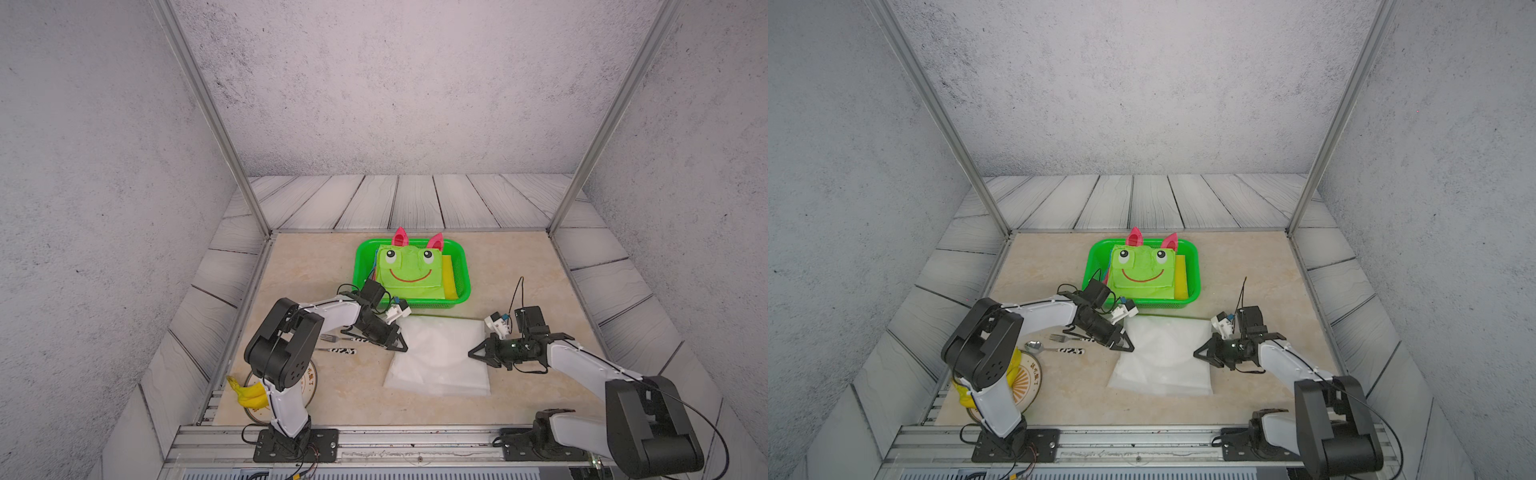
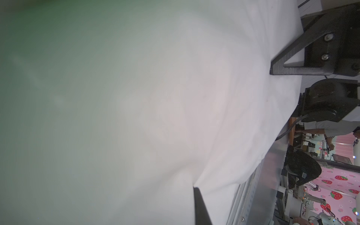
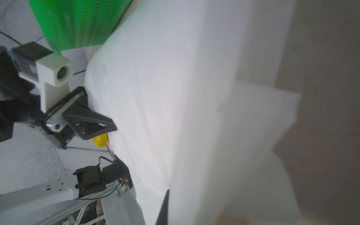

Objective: Put the folded raincoat in the basket
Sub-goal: Pick up the raincoat from the center of the board, then place the raincoat in the basket.

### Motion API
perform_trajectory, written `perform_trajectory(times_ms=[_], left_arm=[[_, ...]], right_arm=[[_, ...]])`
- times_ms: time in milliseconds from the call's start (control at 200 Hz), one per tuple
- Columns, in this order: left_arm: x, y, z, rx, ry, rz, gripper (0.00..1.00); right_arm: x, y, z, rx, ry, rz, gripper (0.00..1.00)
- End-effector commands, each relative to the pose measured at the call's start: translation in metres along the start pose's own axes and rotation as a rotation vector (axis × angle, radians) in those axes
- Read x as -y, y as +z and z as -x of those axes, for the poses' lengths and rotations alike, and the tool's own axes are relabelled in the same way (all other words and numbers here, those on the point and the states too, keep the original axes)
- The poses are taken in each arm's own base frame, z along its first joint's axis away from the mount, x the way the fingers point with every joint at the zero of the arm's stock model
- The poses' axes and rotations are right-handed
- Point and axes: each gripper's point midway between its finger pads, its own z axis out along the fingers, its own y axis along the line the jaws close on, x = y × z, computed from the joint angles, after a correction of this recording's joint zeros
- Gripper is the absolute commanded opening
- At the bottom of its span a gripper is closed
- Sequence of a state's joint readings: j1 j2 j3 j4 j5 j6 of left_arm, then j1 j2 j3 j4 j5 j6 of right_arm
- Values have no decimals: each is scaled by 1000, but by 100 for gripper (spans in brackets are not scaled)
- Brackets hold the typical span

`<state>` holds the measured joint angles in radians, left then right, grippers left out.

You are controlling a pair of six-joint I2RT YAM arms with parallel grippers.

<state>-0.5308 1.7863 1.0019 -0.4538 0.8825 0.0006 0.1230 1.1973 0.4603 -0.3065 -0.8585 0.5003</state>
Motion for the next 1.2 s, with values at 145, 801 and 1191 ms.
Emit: perform_trajectory(times_ms=[145,801,1191], left_arm=[[57,-58,15,95,178,-72,0],[115,-212,76,378,402,292,0],[67,-250,126,493,408,523,0]], right_arm=[[-65,-31,11,129,-227,173,0],[-229,-94,108,358,-581,345,0],[-220,-51,180,338,-533,283,0]])
